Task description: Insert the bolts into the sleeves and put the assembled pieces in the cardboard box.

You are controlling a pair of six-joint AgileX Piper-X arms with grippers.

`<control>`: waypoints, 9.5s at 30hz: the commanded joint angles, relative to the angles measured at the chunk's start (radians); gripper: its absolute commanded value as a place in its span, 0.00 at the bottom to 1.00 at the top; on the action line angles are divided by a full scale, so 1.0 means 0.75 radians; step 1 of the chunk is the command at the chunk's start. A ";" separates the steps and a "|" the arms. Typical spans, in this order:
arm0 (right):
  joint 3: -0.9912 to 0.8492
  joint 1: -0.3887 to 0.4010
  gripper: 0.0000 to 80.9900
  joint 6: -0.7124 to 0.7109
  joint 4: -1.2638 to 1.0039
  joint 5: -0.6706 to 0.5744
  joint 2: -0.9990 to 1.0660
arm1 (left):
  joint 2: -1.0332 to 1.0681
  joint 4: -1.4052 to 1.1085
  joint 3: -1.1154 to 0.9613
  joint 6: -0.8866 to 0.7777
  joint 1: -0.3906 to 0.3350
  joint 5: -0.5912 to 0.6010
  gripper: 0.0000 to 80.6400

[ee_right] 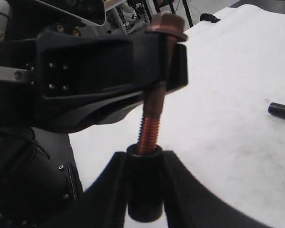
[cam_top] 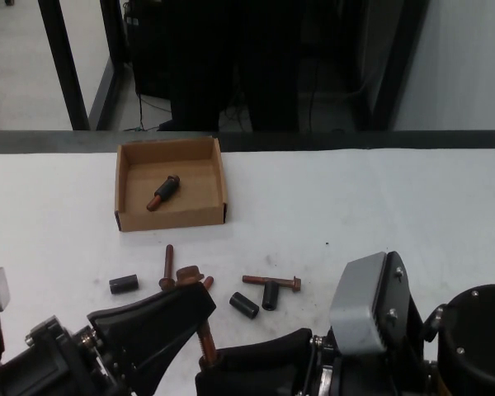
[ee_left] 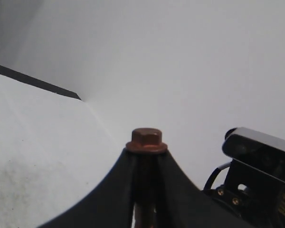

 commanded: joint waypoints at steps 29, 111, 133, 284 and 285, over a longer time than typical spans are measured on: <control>-0.025 -0.005 0.00 -0.002 -0.080 0.051 -0.017 | 0.003 0.022 -0.002 0.080 -0.007 0.340 0.62; -2.284 -0.718 0.00 -0.199 1.507 -0.314 1.587 | 0.077 2.026 -0.794 1.007 0.769 0.439 0.01; -2.429 -0.744 0.00 -0.205 1.469 -0.317 1.781 | 0.362 2.042 -0.884 1.272 0.766 0.457 0.01; -0.494 -0.811 0.52 -0.070 1.237 -0.774 0.097 | 1.350 2.023 -1.362 2.069 0.689 -0.001 0.01; -0.494 -0.811 0.50 -0.070 1.228 -0.746 0.097 | 1.344 2.033 -1.362 2.039 0.689 0.040 0.01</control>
